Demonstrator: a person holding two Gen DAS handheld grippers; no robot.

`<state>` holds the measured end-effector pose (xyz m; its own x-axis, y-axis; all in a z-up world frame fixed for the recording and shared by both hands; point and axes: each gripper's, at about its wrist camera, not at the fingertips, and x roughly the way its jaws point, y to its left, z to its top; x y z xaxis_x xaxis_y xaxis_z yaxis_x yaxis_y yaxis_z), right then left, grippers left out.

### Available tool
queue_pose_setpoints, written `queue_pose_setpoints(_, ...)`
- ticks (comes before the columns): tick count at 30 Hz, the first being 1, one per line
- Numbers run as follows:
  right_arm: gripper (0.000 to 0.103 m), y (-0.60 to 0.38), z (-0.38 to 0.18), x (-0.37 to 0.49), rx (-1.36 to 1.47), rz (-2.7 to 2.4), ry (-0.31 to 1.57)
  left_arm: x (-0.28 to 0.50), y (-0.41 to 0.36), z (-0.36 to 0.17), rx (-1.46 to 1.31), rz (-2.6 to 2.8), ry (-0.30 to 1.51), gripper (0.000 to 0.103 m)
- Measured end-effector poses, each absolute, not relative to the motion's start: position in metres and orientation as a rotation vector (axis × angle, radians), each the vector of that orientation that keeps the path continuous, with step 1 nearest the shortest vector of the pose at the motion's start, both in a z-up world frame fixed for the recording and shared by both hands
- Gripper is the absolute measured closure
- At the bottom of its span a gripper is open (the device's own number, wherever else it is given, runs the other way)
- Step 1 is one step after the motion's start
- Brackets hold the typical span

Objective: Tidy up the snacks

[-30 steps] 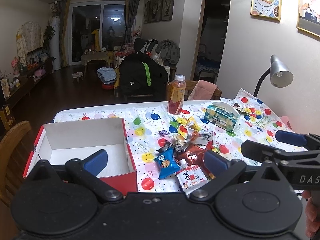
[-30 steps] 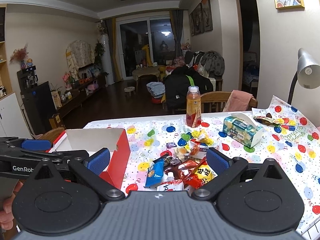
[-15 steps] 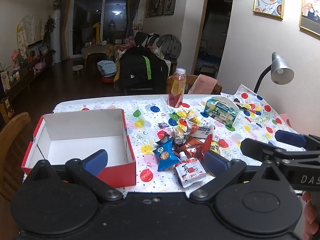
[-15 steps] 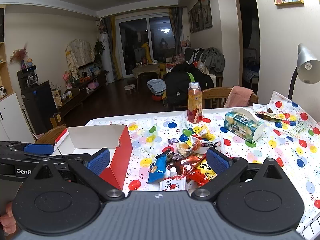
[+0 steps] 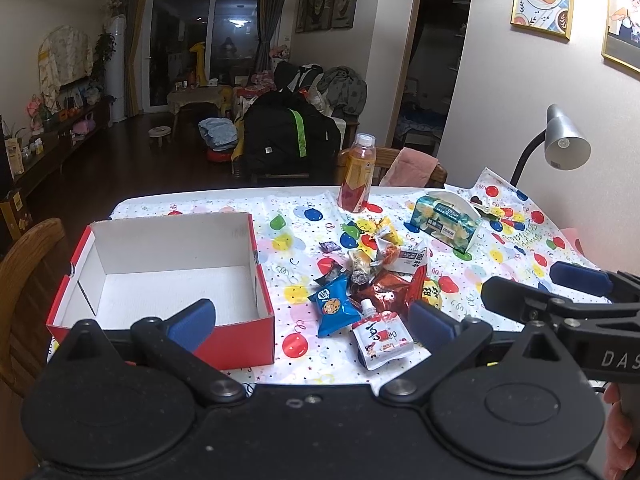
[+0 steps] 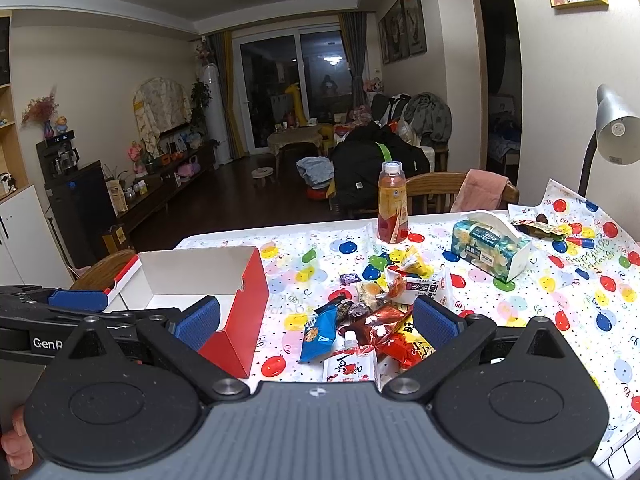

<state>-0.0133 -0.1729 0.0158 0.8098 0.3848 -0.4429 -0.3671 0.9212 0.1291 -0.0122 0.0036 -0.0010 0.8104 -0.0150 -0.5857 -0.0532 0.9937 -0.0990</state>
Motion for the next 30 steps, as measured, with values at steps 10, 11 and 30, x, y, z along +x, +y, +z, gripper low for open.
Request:
queue_pose_setpoints(10, 0.000, -0.172, 0.016, -0.014, 0.039, 0.403, 0.482, -0.012, 0.005, -0.001, -0.112, 0.021, 0.624, 0.000)
queue_pose_setpoints(11, 0.000, -0.173, 0.016, -0.013, 0.039, 0.403, 0.481, -0.012, 0.006, -0.001, -0.113, 0.021, 0.623, 0.000)
queue_pose_setpoints(30, 0.000, -0.171, 0.015, -0.003, 0.014, 0.416, 0.519, 0.002, 0.001, -0.005, -0.110, 0.029, 0.646, 0.000)
